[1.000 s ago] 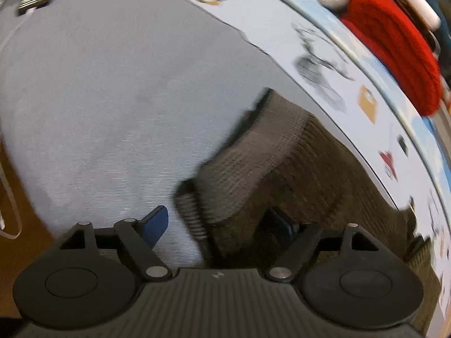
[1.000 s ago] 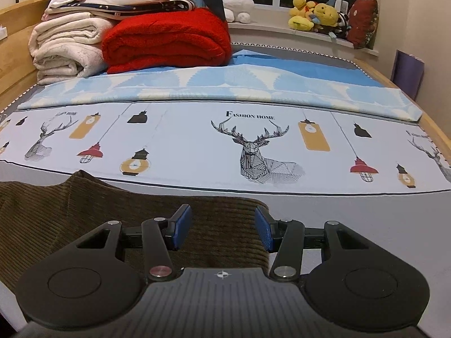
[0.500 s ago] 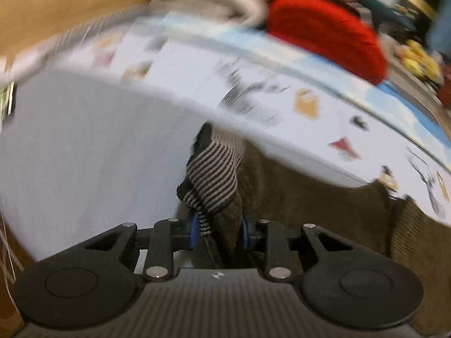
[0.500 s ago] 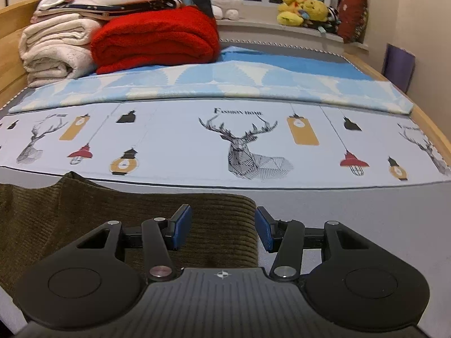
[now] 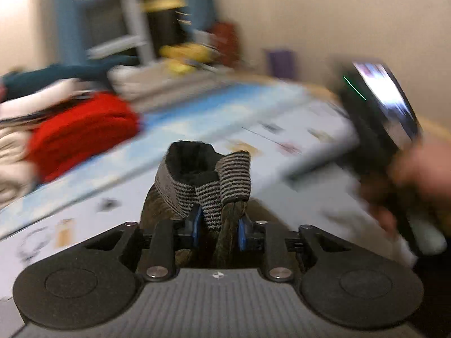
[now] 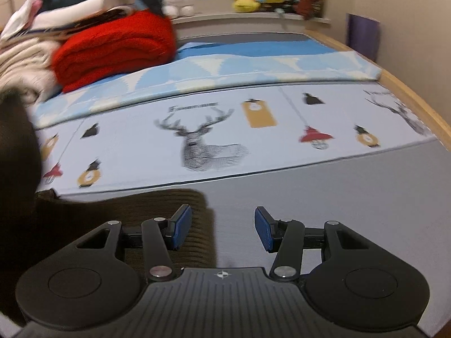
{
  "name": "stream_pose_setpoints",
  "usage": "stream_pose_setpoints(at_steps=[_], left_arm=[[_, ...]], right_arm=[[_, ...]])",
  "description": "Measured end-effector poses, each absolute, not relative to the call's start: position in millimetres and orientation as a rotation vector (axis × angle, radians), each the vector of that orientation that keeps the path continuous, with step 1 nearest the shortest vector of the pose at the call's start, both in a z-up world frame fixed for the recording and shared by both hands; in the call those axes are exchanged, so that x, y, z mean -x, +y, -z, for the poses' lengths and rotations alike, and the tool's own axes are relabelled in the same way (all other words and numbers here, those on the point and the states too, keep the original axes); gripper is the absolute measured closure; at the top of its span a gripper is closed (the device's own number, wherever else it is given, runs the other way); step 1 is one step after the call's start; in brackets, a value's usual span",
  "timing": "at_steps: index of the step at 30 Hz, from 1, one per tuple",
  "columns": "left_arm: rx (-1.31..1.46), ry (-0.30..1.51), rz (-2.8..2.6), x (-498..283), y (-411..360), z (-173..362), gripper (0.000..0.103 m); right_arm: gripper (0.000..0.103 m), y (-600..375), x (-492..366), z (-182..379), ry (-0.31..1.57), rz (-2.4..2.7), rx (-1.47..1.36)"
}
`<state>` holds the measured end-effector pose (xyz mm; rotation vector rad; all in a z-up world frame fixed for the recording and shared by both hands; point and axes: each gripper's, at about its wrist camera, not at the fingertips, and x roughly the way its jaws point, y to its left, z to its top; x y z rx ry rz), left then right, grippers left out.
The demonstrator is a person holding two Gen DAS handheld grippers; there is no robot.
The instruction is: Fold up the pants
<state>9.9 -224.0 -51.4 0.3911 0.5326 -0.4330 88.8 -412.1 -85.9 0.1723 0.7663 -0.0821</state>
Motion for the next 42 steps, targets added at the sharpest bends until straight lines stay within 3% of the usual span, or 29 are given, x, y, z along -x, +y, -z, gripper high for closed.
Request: stream_pose_setpoints(at_steps=[1, 4, 6, 7, 10, 12, 15, 19, 20, 22, 24, 27, 29, 32, 35, 36, 42], left_arm=[[-0.427, 0.598, 0.490, -10.0, -244.2, 69.0, 0.055], [-0.361, 0.678, 0.611, -7.0, -252.6, 86.2, 0.044], [-0.309, 0.657, 0.625, -5.0, -232.7, 80.2, 0.027], [-0.297, 0.644, 0.614, -5.6, -216.7, 76.5, 0.027], [-0.329, 0.657, 0.575, -12.6, -173.5, 66.8, 0.030], [-0.360, 0.678, 0.562, -19.2, -135.8, 63.9, 0.043], [-0.368, 0.737, 0.542, -39.1, -89.6, 65.3, 0.061], [-0.245, 0.865, 0.531, -50.2, -35.3, 93.0, 0.063], [-0.196, 0.949, 0.520, -56.6, -26.2, 115.0, 0.062], [-0.186, 1.098, 0.421, -66.0, -24.8, 141.6, 0.062], [-0.158, 1.092, 0.421, -75.4, -26.4, 135.6, 0.063], [-0.143, 1.108, 0.436, -79.0, -19.0, 132.6, 0.063], [-0.113, 1.099, 0.443, -79.2, -12.0, 125.7, 0.062], [-0.082, 1.064, 0.486, -76.2, -10.2, 113.9, 0.062], [-0.141, 1.098, 0.499, -80.7, -21.8, 124.2, 0.062], [-0.164, 1.098, 0.500, -81.8, -28.4, 128.5, 0.062], [-0.118, 0.996, 0.536, -75.0, -26.9, 106.4, 0.062]], right_arm=[[0.051, -421.1, -87.0, 86.9, 0.763, 0.108, -0.199], [0.051, -445.2, -81.1, 91.7, 0.773, 0.147, -0.297], [0.051, -453.9, -76.8, 95.5, 0.784, 0.118, -0.349], [0.051, -454.7, -75.6, 96.5, 0.788, 0.080, -0.368], [0.044, -446.5, -76.0, 102.8, 0.836, -0.088, -0.432], [0.034, -435.7, -80.2, 109.3, 0.892, -0.173, -0.456], [0.029, -410.9, -89.5, 120.3, 0.983, -0.243, -0.416], [0.028, -382.4, -99.2, 140.2, 1.109, -0.205, -0.291], [0.028, -379.0, -100.7, 142.9, 1.121, -0.192, -0.277], [0.042, -375.5, -100.7, 142.9, 1.112, -0.216, -0.295], [0.062, -366.9, -97.8, 139.6, 1.085, -0.226, -0.258], [0.078, -364.9, -90.4, 124.7, 1.005, -0.237, -0.242], [0.084, -378.8, -82.3, 103.7, 0.885, -0.233, -0.332], [0.083, -394.4, -75.9, 94.3, 0.832, -0.189, -0.347], [0.082, -390.1, -88.4, 133.0, 1.084, -0.097, -0.256], [0.076, -388.4, -87.9, 136.0, 1.085, -0.094, -0.233], [0.069, -405.7, -70.4, 101.3, 0.878, -0.144, -0.335]])
